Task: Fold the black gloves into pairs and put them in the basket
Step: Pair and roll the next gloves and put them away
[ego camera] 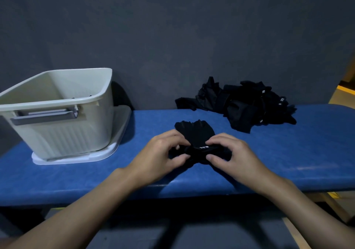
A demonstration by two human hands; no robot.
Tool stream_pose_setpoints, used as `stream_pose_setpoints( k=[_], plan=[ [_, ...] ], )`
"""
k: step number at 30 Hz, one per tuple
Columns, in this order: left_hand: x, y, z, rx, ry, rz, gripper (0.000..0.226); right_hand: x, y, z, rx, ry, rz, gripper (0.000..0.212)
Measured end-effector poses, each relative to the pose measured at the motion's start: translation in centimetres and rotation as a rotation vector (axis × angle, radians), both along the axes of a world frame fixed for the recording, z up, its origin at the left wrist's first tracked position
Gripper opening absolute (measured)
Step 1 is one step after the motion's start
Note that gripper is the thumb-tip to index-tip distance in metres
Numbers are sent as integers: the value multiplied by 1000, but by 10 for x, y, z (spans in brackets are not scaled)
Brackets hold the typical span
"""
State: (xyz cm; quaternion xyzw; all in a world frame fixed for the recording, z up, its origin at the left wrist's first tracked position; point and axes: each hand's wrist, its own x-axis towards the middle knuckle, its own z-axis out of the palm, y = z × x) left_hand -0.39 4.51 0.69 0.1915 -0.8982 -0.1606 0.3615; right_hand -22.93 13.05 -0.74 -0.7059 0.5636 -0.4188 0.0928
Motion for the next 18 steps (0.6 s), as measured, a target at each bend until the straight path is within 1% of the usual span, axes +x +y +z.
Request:
stream_pose_setpoints(
  k=[3, 6, 13, 18],
  plan=[
    [0, -1, -1, -6, -20, 4, 18, 1, 1, 0, 18, 8, 12, 31],
    [1, -2, 0, -36, -18, 18, 14, 3, 2, 1, -5, 7, -1, 35],
    [2, -5, 0, -68, 18, 65, 11, 5, 2, 3, -38, 10, -39, 32],
    [2, -5, -1, -75, -49, 52, 16, 5, 1, 2, -17, 17, -36, 30]
  ],
)
